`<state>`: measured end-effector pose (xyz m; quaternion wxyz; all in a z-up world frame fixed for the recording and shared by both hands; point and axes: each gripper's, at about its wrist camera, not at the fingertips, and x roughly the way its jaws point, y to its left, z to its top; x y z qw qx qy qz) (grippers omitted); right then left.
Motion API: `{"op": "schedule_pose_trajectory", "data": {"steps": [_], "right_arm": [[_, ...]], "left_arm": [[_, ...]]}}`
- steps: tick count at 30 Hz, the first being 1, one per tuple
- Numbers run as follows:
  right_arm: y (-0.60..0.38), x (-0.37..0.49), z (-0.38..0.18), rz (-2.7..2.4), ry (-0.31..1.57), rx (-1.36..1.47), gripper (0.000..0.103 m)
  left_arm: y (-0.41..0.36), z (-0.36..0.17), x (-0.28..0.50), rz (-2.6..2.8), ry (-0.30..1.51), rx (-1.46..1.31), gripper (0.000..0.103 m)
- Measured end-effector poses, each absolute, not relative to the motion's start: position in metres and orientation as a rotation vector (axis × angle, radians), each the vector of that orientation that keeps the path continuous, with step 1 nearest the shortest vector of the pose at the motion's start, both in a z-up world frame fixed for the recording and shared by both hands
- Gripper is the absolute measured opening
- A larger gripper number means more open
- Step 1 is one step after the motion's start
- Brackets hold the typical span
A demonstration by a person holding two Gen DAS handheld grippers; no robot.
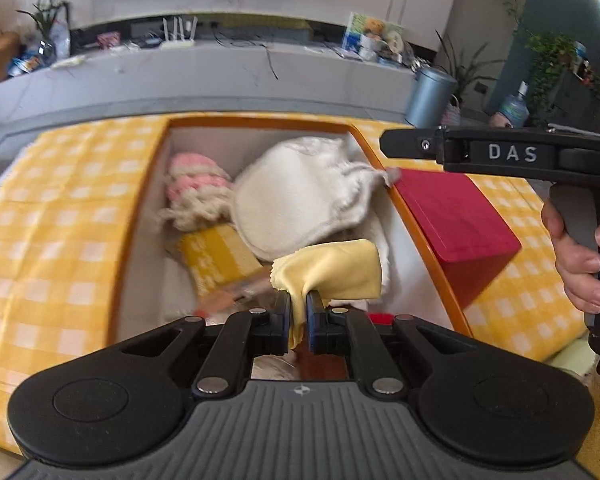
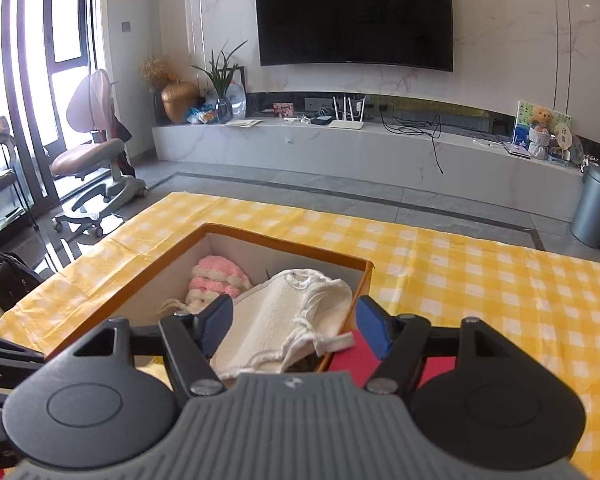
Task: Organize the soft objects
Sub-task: 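Lower the bib into the box and open the right tool while the left carries the cloth, then lower the yellow cloth into the box and open the left tool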
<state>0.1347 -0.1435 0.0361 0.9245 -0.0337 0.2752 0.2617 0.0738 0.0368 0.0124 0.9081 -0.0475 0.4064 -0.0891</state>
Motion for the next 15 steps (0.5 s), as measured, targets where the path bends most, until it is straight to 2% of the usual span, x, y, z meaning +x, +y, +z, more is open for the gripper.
{"op": "schedule_pose_trajectory", "data": {"steps": [6, 8, 10, 12, 15], "right_arm": [[-0.152, 0.128, 0.025, 0.568, 0.566, -0.040, 0.068], [-0.152, 0.129, 0.022, 0.566, 0.568, -0.052, 0.068], [-0.153, 0.129, 0.019, 0.565, 0.574, -0.054, 0.068], [-0.155, 0.128, 0.018, 0.563, 0.579, -0.045, 0.068], [-0.158, 0.124, 0.022, 0.563, 0.569, -0.042, 0.068]], "left_arm": [[0.020, 0.003, 0.077, -0.118, 0.875, 0.019, 0.010], [0.017, 0.004, 0.075, -0.104, 0.868, 0.042, 0.013], [0.013, 0.006, 0.074, -0.077, 0.844, 0.072, 0.028], [0.011, 0.008, 0.072, -0.048, 0.843, 0.089, 0.060], [0.008, 0.012, 0.069, -0.050, 0.838, 0.094, 0.068]]}}
